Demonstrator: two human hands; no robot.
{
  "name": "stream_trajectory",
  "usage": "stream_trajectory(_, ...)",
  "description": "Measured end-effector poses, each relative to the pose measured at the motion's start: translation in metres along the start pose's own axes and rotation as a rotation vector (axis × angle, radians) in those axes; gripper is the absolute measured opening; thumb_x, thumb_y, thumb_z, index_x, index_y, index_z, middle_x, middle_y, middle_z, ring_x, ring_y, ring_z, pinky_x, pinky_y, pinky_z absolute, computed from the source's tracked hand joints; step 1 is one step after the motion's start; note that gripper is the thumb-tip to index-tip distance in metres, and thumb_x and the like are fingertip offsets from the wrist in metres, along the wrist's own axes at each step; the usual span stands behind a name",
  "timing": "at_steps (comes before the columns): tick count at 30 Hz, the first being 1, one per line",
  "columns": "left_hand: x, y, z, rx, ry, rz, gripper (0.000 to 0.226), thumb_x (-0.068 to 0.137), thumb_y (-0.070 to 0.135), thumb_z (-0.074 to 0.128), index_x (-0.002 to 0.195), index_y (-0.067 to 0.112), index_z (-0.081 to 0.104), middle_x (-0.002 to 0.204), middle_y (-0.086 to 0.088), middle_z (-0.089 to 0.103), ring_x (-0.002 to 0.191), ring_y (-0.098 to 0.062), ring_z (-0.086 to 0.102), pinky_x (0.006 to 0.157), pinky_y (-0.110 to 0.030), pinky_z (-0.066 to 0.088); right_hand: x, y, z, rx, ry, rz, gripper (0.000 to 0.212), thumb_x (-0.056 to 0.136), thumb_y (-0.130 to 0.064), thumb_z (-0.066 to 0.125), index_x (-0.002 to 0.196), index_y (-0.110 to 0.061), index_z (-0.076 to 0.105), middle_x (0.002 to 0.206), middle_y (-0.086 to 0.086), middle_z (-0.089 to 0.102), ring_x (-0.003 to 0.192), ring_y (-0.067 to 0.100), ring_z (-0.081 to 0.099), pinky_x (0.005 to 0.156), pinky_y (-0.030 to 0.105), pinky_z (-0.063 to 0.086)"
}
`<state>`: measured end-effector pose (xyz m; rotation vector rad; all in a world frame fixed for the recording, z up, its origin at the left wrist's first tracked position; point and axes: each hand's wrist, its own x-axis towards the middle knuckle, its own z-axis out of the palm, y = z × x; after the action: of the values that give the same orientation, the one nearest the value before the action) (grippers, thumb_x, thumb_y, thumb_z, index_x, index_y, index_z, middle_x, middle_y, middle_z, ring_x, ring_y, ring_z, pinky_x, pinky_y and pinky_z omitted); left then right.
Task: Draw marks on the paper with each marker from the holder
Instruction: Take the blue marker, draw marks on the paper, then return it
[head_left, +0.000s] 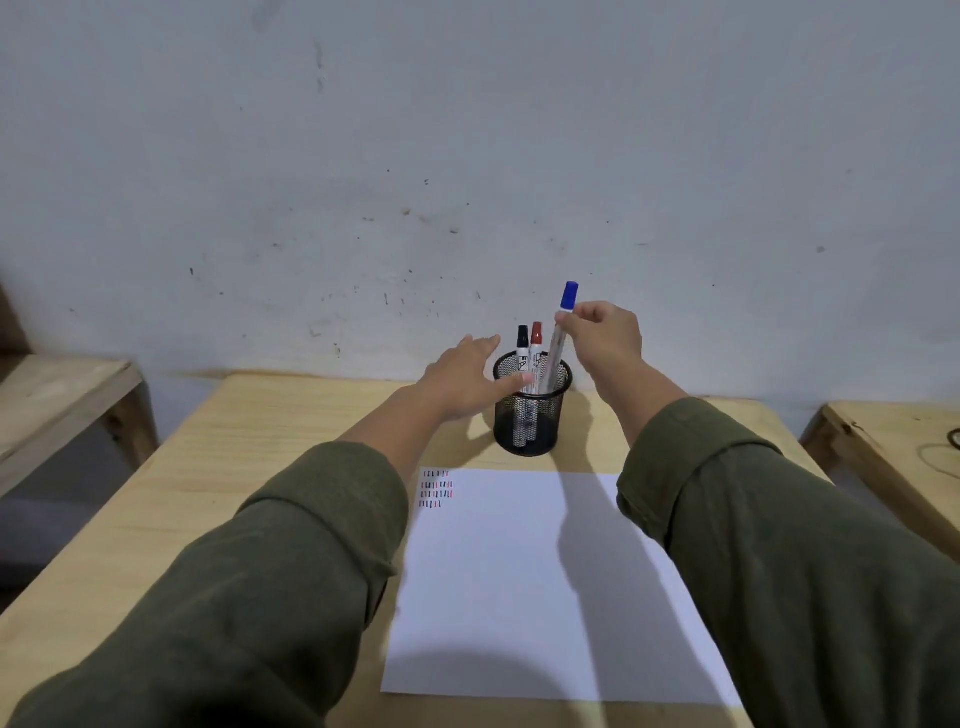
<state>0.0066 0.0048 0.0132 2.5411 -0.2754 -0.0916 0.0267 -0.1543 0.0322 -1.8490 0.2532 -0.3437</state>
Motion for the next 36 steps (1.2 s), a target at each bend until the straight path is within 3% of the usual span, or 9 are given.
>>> stream_trajectory(4, -0.005, 0.01, -0.021, -0.059, 0.249, 0.097, 0.055, 0.09, 0.049, 0.044, 0.137, 0.021, 0.041, 0.149, -0.004, 0.038, 0.141, -0.022, 0.028, 0.114, -0.048, 0.024, -0.012, -0.028, -0.012, 0.076, 0.011, -0.106, 0.017, 0.085, -0.026, 0.065, 0.096, -0.014, 0.064, 0.093, 0.0, 0.063, 0.081, 0.014, 0.054, 0.073, 0.028, 0.042)
stream_trajectory(9, -0.029, 0.041, -0.049, -0.2, 0.436, 0.218, 0.041, 0.093, 0.036, 0.048, 0.13, 0.019, 0.051, 0.138, -0.001, 0.053, 0.13, -0.018, 0.045, 0.108, -0.03, 0.031, -0.044, -0.051, -0.025, 0.04, -0.114, -0.207, 0.025, 0.084, -0.022, 0.066, 0.104, -0.006, 0.066, 0.091, 0.002, 0.065, 0.072, 0.006, 0.055, 0.06, 0.016, 0.038)
stream_trajectory(12, -0.047, 0.055, -0.055, -0.291, 0.412, 0.243, 0.04, 0.092, 0.032, 0.05, 0.13, 0.022, 0.052, 0.134, 0.001, 0.057, 0.127, -0.014, 0.047, 0.103, -0.022, 0.03, -0.071, -0.054, -0.032, 0.017, -0.232, -0.259, 0.024, 0.086, -0.017, 0.062, 0.103, 0.0, 0.066, 0.091, 0.008, 0.069, 0.074, 0.012, 0.059, 0.053, 0.009, 0.041)
stream_trajectory(16, -0.069, 0.061, -0.053, -0.408, 0.356, 0.239, 0.031, 0.09, 0.024, 0.054, 0.12, 0.021, 0.063, 0.123, 0.001, 0.065, 0.118, -0.011, 0.055, 0.094, -0.016, 0.032, -0.099, -0.051, -0.043, 0.032, -0.317, -0.295, 0.011, 0.09, -0.012, 0.058, 0.095, -0.004, 0.065, 0.078, -0.002, 0.066, 0.056, -0.01, 0.058, 0.05, 0.002, 0.039)
stream_trajectory(19, -0.083, 0.06, -0.051, -0.471, 0.287, 0.267, 0.028, 0.09, 0.019, 0.054, 0.117, 0.018, 0.064, 0.121, -0.002, 0.066, 0.11, -0.012, 0.058, 0.094, -0.018, 0.036, -0.112, -0.047, -0.053, -0.002, -0.375, -0.277, 0.01, 0.09, -0.016, 0.06, 0.094, -0.008, 0.065, 0.081, 0.0, 0.067, 0.062, -0.008, 0.06, 0.053, 0.003, 0.042)
stream_trajectory(23, -0.093, 0.058, -0.051, -0.548, 0.233, 0.282, 0.021, 0.09, 0.014, 0.055, 0.107, 0.011, 0.067, 0.109, -0.006, 0.069, 0.099, -0.011, 0.058, 0.089, -0.019, 0.043, -0.123, -0.044, -0.061, -0.014, -0.457, -0.212, 0.011, 0.088, -0.019, 0.063, 0.094, -0.012, 0.067, 0.086, 0.005, 0.069, 0.076, 0.01, 0.063, 0.068, 0.02, 0.047)
stream_trajectory(26, -0.096, 0.057, -0.05, -0.575, 0.22, 0.256, 0.019, 0.091, 0.015, 0.054, 0.104, 0.009, 0.067, 0.097, -0.001, 0.064, 0.092, -0.01, 0.055, 0.077, -0.013, 0.041, -0.13, -0.046, -0.063, 0.034, -0.501, -0.155, 0.015, 0.088, -0.022, 0.063, 0.098, -0.011, 0.066, 0.088, 0.006, 0.071, 0.075, 0.013, 0.065, 0.068, 0.024, 0.049)
stream_trajectory(31, -0.091, 0.048, -0.05, -0.693, 0.354, 0.065, 0.023, 0.091, 0.028, 0.052, 0.105, 0.015, 0.064, 0.094, -0.003, 0.062, 0.093, -0.017, 0.057, 0.084, -0.032, 0.045, -0.13, -0.051, -0.074, -0.005, -0.595, -0.059, 0.027, 0.084, -0.032, 0.066, 0.108, -0.02, 0.063, 0.096, 0.006, 0.073, 0.079, 0.018, 0.068, 0.072, 0.031, 0.048)
stream_trajectory(36, -0.091, 0.031, -0.049, -0.762, 0.419, -0.071, 0.028, 0.092, 0.031, 0.049, 0.106, 0.01, 0.061, 0.086, -0.002, 0.061, 0.077, -0.012, 0.054, 0.076, -0.031, 0.043, -0.127, -0.044, -0.08, 0.494, -0.613, 0.084, 0.018, 0.088, -0.03, 0.058, 0.101, -0.017, 0.063, 0.083, 0.002, 0.073, 0.069, 0.013, 0.067, 0.067, 0.025, 0.054)
